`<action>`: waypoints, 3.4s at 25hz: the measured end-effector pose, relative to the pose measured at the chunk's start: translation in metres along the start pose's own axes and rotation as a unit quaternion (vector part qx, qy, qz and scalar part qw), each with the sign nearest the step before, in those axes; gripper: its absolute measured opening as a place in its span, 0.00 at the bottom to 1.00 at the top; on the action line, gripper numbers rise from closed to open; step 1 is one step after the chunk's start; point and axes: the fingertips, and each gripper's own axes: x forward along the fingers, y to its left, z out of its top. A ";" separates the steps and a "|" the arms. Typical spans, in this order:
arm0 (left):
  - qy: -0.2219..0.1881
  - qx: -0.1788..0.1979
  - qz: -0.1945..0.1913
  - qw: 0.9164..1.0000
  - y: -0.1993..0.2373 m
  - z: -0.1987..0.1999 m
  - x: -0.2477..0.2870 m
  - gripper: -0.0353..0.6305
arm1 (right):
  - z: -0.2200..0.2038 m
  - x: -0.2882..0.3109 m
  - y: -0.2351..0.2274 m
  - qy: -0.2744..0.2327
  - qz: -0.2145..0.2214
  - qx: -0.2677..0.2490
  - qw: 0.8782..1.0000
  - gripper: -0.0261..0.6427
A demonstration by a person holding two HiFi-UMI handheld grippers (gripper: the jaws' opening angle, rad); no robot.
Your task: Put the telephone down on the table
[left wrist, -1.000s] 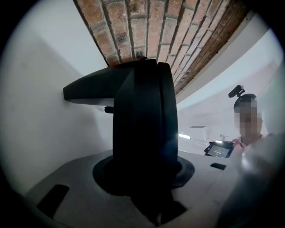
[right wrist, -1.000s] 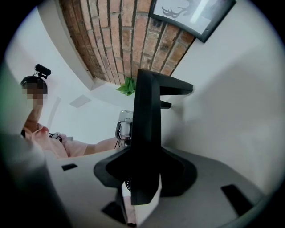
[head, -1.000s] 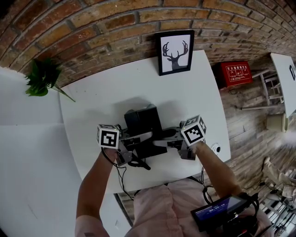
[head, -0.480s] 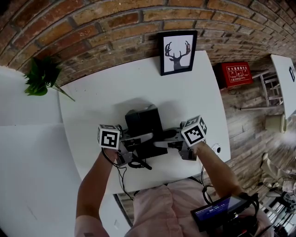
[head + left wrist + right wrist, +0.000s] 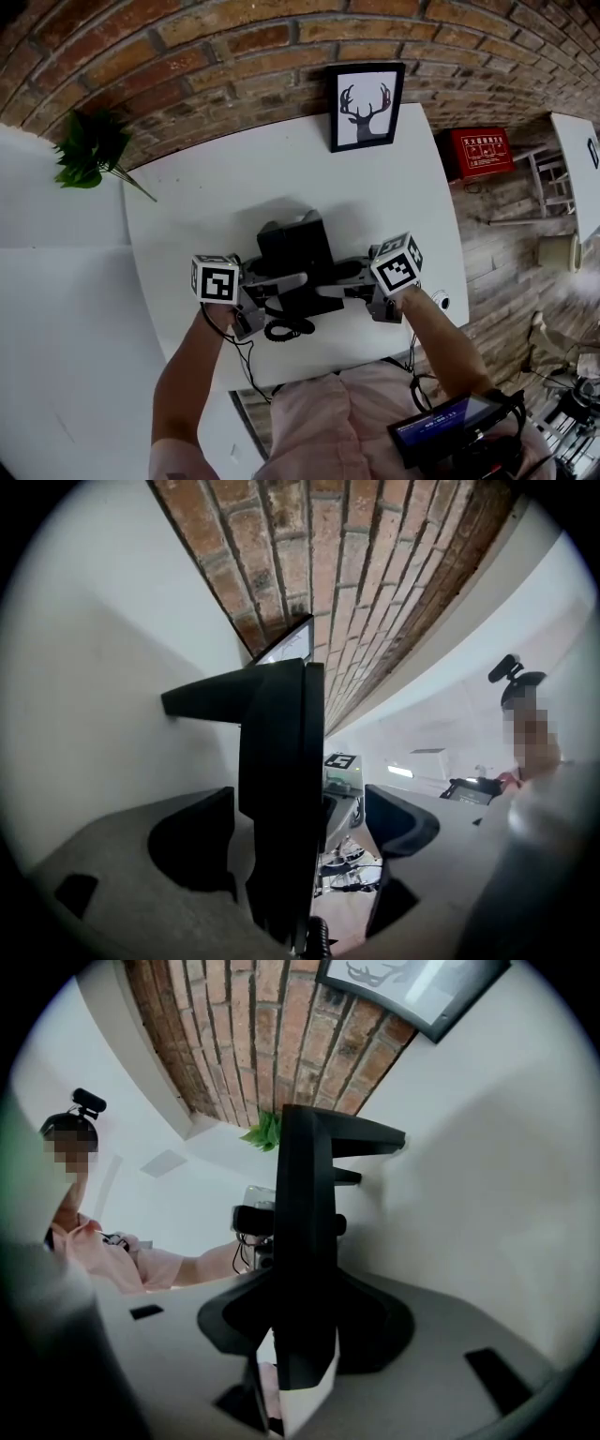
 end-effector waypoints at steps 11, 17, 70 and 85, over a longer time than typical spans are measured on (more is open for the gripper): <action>-0.015 0.027 0.039 0.999 -0.008 -0.006 -0.028 0.74 | -0.005 0.003 -0.001 0.019 -0.031 -0.026 0.999 0.29; -0.027 0.032 0.046 0.998 -0.012 -0.009 -0.038 0.74 | -0.005 0.003 -0.002 0.016 -0.042 -0.030 0.999 0.29; -0.180 0.309 0.161 0.920 -0.185 0.029 -0.075 0.64 | 0.045 -0.065 0.102 -0.056 -0.298 -0.295 0.906 0.58; -0.393 0.526 0.375 0.654 -0.325 0.058 -0.132 0.06 | 0.092 -0.125 0.259 -0.375 -0.379 -0.452 0.715 0.05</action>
